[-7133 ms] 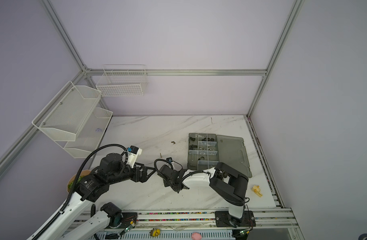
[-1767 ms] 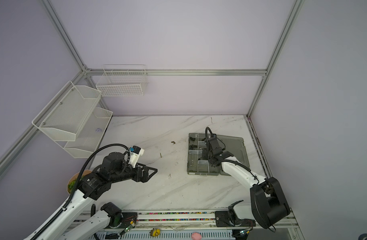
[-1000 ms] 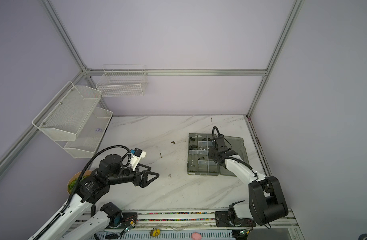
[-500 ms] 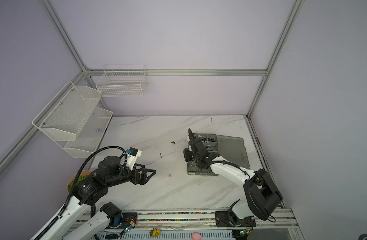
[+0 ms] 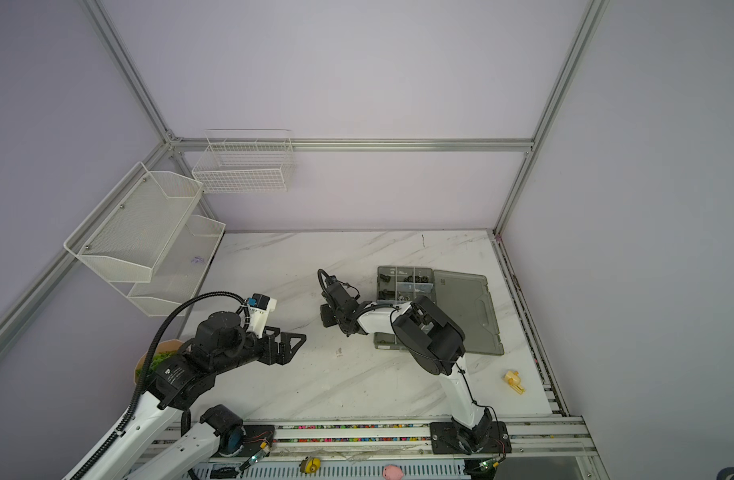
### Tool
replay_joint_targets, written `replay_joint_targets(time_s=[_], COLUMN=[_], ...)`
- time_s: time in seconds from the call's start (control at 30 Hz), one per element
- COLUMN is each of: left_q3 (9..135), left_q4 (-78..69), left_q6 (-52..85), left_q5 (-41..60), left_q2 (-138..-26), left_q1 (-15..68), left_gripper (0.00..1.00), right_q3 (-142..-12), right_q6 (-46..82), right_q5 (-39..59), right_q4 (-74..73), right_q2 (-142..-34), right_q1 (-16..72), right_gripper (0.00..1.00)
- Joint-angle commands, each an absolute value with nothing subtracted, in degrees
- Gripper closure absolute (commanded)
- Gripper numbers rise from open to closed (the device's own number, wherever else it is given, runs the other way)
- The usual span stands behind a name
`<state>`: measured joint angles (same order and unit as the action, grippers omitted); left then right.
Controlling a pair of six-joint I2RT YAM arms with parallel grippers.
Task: Sort the screws and nuts into containers
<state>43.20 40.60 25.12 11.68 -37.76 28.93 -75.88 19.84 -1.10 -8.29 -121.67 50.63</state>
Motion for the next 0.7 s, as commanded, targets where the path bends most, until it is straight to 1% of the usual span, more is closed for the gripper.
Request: replay_joint_targets(time_s=[0.0,0.07,0.23,0.37,0.47,0.67], left_q3=[43.63,43.67,43.55,43.68,43.58,43.58], left_q4=[39.99,39.95,39.99,39.99,39.90,39.91], left_q6=[25.96,25.94,25.97,25.93,25.93,25.93], left_q5=[11.50,11.42,11.42,11.60,11.44,11.44], left_q2=[-37.59,-37.42,-37.40,-37.51,-37.44,-37.72], left_q1=[28.69,28.70,28.70,28.63,28.57,28.39], left_gripper=[0.00,0.00,0.00,0.00,0.00,0.00], right_q3=[-78.24,-79.42,-85.55,-87.10,-86.25,-82.76], right_q6=[19.81,19.91,19.38,19.08,19.30,19.59], right_q5=[-3.33,-4.02,-12.55,-14.94,-15.03,-14.83], right_q4=[-7.92,-6.72,3.43,6.73,7.23,7.17], right_q2=[-123.90,-125.02,-128.82,-130.33,-130.04,-128.00], right_q1=[51.84,52.13,53.82,54.54,54.73,55.11], right_gripper=[0.56,0.56,0.58,0.68,0.73,0.87])
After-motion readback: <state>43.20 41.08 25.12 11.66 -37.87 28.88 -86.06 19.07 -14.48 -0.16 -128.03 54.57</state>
